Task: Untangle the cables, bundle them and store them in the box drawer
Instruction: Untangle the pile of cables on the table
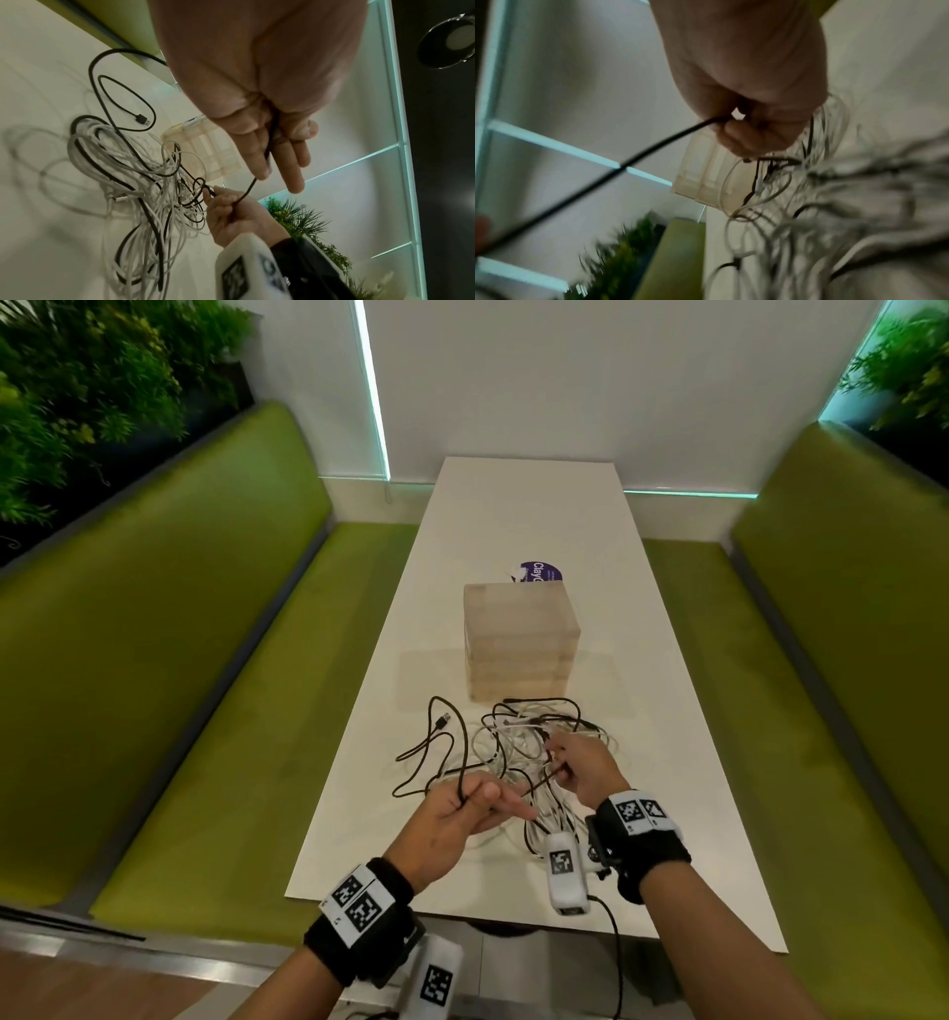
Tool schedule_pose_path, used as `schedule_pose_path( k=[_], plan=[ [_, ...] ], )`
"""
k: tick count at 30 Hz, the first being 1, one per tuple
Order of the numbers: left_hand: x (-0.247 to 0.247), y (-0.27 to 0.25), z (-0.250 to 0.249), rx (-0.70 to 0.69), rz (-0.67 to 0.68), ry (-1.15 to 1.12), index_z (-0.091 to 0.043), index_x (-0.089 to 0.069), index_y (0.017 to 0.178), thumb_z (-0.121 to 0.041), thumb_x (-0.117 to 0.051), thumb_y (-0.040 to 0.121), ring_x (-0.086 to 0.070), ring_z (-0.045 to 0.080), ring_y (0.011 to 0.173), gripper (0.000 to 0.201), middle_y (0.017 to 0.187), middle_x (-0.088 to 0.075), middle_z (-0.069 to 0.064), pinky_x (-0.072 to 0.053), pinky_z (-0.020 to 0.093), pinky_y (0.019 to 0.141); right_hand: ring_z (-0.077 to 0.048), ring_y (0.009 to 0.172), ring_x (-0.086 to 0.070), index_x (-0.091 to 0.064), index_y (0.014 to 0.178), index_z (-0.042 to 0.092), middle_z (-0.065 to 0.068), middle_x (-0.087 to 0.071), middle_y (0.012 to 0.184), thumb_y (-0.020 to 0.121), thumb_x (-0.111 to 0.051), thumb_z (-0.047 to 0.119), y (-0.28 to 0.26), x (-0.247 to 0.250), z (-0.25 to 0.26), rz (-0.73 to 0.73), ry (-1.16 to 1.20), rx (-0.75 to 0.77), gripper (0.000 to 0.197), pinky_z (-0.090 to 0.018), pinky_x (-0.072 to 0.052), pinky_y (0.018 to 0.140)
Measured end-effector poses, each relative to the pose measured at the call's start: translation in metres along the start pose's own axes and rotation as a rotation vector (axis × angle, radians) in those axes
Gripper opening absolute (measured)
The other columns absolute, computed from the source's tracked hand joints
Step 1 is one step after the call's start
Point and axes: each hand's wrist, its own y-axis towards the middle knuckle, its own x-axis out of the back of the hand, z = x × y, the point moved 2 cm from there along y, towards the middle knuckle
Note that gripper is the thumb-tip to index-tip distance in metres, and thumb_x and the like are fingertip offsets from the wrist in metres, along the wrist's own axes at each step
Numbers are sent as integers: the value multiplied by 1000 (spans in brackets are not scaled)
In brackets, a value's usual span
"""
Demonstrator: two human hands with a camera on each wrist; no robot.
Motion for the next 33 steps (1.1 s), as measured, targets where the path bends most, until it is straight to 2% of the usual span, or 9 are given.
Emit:
schedule_pose_path(
  k=[5,7,10,13,18,22,25,30,33],
  plan=[
    [12,4,8,67,-179,52,-12,-66,96,-23,-44,97,-63,24,111,24,108,-69,12,-53,26,86,-17,44,-47,-61,80,2,-7,-53,56,93,-58,22,-7,18,10,-4,-421,231,25,-17,-36,36],
    [24,3,8,217,-237,232,-12,-64,98,-52,-57,88,-64,22,104,41,107,-68,7,-56,29,80,-13,51,-47,-64,84,7,-4,-57,65,92,-59,17,-13,27,17,31,-404,291,15,-20,-37,46],
    [37,-8,-1,481,26,727,-9,-69,91,-86,-48,59,-67,18,85,86,96,-73,7,-55,30,74,-8,58,-46,-67,93,8,0,-59,72,89,-63,13,-30,41,32,36,-337,436,7,-14,-36,51],
    [41,-15,-29,624,174,919,-9,-72,78,-89,-48,58,-70,16,72,86,82,-75,2,-55,23,61,-12,62,-49,-69,96,7,-2,-63,73,87,-66,10,-55,45,45,143,-235,509,10,-19,-38,55],
    [35,-21,-101,378,249,596,-12,-68,51,-65,-52,75,-62,16,51,60,63,-71,10,-43,23,47,-9,64,-59,-66,92,10,0,-67,71,79,-70,1,-104,32,63,304,-103,624,17,-17,-46,62],
    [22,3,-96,49,16,564,-35,-68,108,-58,-51,87,-64,6,101,35,106,-71,-7,-51,29,90,-17,59,-61,-48,81,7,-6,-66,63,74,-67,-14,-138,5,68,514,-1,681,29,-22,-50,61],
    [-7,9,-78,22,57,274,-27,-60,124,-41,-42,96,-63,17,102,35,109,-66,17,-50,32,95,-23,54,-61,-37,78,11,-14,-67,68,79,-64,-11,-149,-14,63,614,31,674,35,-23,-47,52],
    [-7,8,-75,-87,-252,-55,-2,-63,96,-31,-37,96,-67,24,105,39,109,-71,8,-53,36,88,-19,53,-58,-41,86,12,-7,-68,67,84,-64,12,-149,-15,49,784,-148,572,23,-23,-44,52],
    [2,8,-84,-113,-285,-283,-7,-53,80,-35,-35,94,-68,30,102,36,76,-69,7,-52,44,94,-16,63,-59,-52,98,12,-2,-64,69,92,-60,18,-137,-14,32,843,-371,545,12,-27,-49,67]
  ],
)
